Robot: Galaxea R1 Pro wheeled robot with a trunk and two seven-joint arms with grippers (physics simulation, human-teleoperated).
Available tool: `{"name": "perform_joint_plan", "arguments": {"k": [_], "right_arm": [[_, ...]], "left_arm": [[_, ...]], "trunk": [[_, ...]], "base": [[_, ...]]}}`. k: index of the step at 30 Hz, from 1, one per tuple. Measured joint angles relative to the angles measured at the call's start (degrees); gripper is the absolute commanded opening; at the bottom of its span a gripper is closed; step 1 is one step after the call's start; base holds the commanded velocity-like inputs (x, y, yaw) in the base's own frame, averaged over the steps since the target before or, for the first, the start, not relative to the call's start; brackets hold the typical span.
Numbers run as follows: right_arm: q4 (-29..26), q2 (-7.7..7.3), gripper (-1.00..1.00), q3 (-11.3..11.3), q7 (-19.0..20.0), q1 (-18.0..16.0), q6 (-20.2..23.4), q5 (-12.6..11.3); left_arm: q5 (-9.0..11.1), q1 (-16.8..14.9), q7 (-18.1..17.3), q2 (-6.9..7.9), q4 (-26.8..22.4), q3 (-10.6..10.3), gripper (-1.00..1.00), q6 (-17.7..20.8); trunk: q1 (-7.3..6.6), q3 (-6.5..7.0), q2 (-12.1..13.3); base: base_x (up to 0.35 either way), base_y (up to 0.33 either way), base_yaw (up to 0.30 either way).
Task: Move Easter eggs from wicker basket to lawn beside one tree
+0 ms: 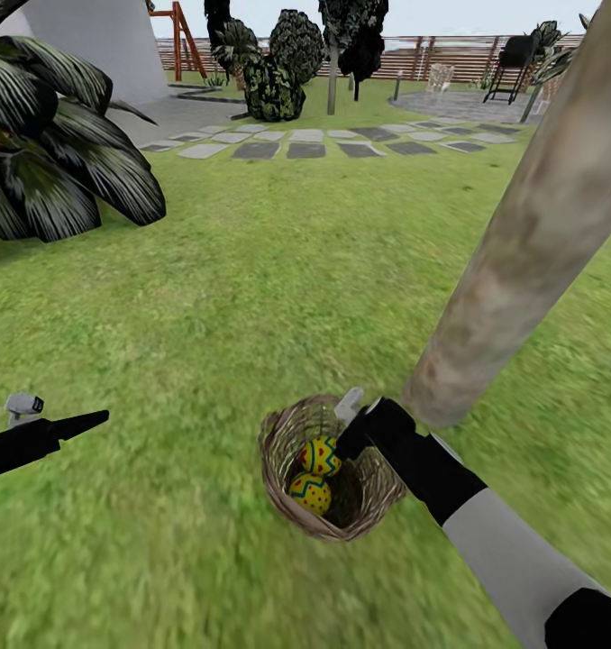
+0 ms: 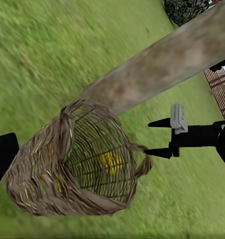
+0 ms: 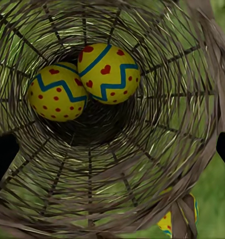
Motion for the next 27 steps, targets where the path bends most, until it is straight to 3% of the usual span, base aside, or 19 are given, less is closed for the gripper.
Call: {"name": "perform_joint_plan", "arguments": {"k": [4,7,11,16,27], "right_arm": [[0.5,0.30,1.00,0.0,-0.3,0.0,-0.7,-0.1],[2.2,1.83,1.00,0.0,-0.9,-0.3,-2.3,-0.4],[7.3,3.92,1.00,0.0,-5.5,-0.6,-4.9,0.1],[8.6,4.27,1.00,0.0,-6.5,-0.6,-6.8,0.0],[8.9,4.34,1.00,-0.2,-8.7,-1.2,-6.7,-0.2]], "left_arm": [[0.0,0.0,0.0,0.00,0.0,0.0,1.00,0.0],[0.0,0.0,0.0,0.00,0.0,0.0,1.00,0.0],[0.0,0.0,0.0,0.00,0.0,0.0,1.00,0.0],[0.0,0.0,0.0,0.00,0.0,0.0,1.00,0.0],[0.0,0.0,0.0,0.00,0.0,-0.1,1.00,0.0]], "trunk": [[0.88,-0.72,-1.6],[1.54,-1.26,-2.8],[2.42,-1.98,-4.4],[3.52,-2.87,-6.4],[5.93,-4.85,-10.8]], "base": [[0.000,0.000,0.000],[0.000,0.000,0.000],[0.000,0.000,0.000],[0.000,0.000,0.000],[0.000,0.000,0.000]]}}
